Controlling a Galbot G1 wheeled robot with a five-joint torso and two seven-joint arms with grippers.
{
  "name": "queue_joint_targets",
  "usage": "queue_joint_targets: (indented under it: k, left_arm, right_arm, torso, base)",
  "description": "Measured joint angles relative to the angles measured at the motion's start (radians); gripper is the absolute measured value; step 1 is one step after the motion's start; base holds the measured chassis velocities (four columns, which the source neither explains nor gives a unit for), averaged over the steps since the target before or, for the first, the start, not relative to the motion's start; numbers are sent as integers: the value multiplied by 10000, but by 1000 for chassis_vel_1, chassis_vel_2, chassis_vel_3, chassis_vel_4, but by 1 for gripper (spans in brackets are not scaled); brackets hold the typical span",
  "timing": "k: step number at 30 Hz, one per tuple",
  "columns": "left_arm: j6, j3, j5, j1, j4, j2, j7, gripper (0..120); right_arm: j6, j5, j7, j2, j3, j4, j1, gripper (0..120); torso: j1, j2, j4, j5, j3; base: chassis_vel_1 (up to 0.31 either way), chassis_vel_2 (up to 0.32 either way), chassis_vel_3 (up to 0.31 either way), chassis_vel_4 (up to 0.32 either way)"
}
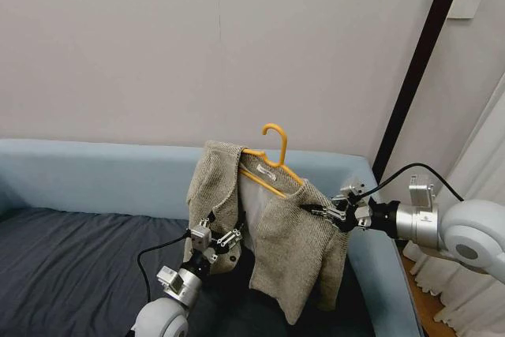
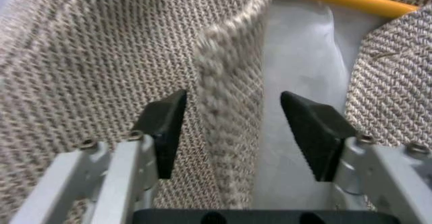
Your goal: Pick up the clothes from the sofa and hang them on the clothes hanger.
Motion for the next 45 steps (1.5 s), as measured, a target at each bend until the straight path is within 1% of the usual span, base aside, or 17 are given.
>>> queue_joint_targets:
  k: [1,4,5,6,10,11,14,15,18,21,22,24,31,35,40,43,45]
  left_arm:
    - [0,0,0,0,0,0,0,53]
    - [-1,-14,-99,-76,47,26,-48,42]
    - [17,-13,-202,-125,81,27,-70,36]
    - [17,-13,-202,-125,81,27,-70,36]
    - [104,29,-422,-247,178,-10,-86,19]
    - [104,29,-422,-247,178,-10,-86,19]
    - [109,-9,-647,-351,227,-87,-43,3]
    - [110,-53,-692,-362,165,-78,-40,0]
    - [110,-173,-731,-405,18,-10,-33,0]
    - [209,-449,-893,-770,-298,293,-13,0]
    - [209,-449,-893,-770,-298,293,-13,0]
    - [340,-509,-1030,-1142,-400,580,18,0]
    - [660,-283,-1051,-1825,-395,1188,177,0]
    - [834,6,-1036,-2149,-322,1201,187,0]
    - [967,483,-1043,-2745,-293,1044,188,0]
    - [960,546,-1043,-2843,-372,973,235,0]
    - [793,550,-1039,-2854,-488,927,404,0]
  right_arm:
    - [0,0,0,0,0,0,0,3]
    - [6,1,-82,39,0,-28,14,3]
    - [9,3,-132,56,0,-41,34,3]
    - [9,3,-132,56,0,-41,34,3]
    - [16,34,-219,80,0,-62,85,3]
    - [16,34,-219,80,0,-62,85,3]
    - [20,-34,-71,82,-3,-81,103,3]
    - [14,-77,98,79,-12,-79,103,3]
    - [-69,-116,518,64,-30,-56,86,3]
    - [-418,-142,1526,10,-91,126,-27,3]
    - [-418,-142,1526,10,-91,126,-27,3]
    - [-627,-136,2001,23,-169,248,-62,3]
    - [-861,-145,2109,202,-366,399,-99,3]
    - [-950,-143,1983,220,-490,471,-120,3]
    - [-1064,-362,1927,311,-703,502,-176,3]
    - [-1120,-482,2010,353,-749,469,-239,3]
    - [-1181,-541,2140,366,-765,434,-322,3]
  torso:
    - [0,0,0,0,0]
    - [0,0,-1,0,0]
    - [0,0,-1,-1,0]
    - [0,0,-1,-1,0]
    - [0,-2,-1,-1,0]
    - [0,-2,-1,-1,0]
    - [0,-1,-2,-2,0]
    - [1,-2,-2,-3,0]
    - [1,-1,-1,-3,0]
    - [1,-2,0,-2,0]
    - [1,-2,0,-2,0]
    - [0,-2,-3,-2,0]
    - [1,-2,1,-2,0]
    - [0,-1,0,-3,0]
    - [1,-2,-3,-1,0]
    - [1,-2,-2,-1,0]
    - [1,-1,0,0,0]
  base:
    - [0,0,0,0]
    - [0,0,0,0]
    - [0,0,0,0]
    - [0,0,0,0]
    - [0,0,0,0]
    - [0,0,0,0]
    - [0,0,0,0]
    - [0,0,0,0]
    - [0,0,0,0]
    - [0,0,0,0]
    - [0,0,0,0]
    - [0,0,0,0]
    - [0,0,0,0]
    - [0,0,0,0]
    - [0,0,0,0]
    - [0,0,0,0]
    - [0,0,0,0]
